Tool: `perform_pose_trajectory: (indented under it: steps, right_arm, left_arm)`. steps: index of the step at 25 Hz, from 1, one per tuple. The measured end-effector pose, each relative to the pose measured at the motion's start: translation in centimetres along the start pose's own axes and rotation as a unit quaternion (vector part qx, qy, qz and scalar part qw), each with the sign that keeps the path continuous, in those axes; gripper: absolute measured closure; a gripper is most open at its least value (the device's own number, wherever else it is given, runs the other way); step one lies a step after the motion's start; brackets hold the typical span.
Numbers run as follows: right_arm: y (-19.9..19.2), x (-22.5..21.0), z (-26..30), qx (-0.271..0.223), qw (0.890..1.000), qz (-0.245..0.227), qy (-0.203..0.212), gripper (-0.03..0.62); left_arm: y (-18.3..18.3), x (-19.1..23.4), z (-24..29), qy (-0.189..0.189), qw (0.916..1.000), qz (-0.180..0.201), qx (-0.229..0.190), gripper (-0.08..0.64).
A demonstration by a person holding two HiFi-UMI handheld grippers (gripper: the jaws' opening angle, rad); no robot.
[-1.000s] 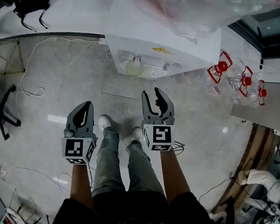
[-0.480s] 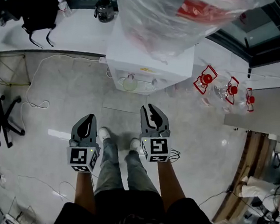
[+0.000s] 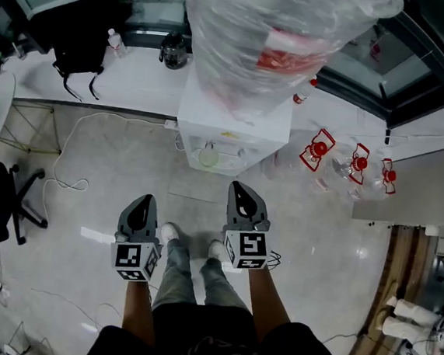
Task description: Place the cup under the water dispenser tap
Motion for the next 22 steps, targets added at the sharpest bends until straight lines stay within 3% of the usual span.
perform_pose_trajectory:
  steps: [10,22]
  right_arm:
    - [2.8,1.1,-3.0,-0.006,0.999,-0.032,0.024,0.577]
    - [7.4,1.4,-6.1,-0.031,0.998,-0.034,0.040,0.577]
  left_arm:
    - [4.3,0.5,-2.8,0.031,0.9992,-0.001,-0.025,0.545]
    - [9.8,0.2,-6.0,0.059,0.9959,0.014,-0.067,0.545]
Point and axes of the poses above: the fingertips, and each gripper's own axes: z forward along the fingers, x to its left, y out of its top, the point moved 5 cm from there along -z, backward along the fingers, and after that the axes turned 11 degrees about z, right-handed, at the moved point
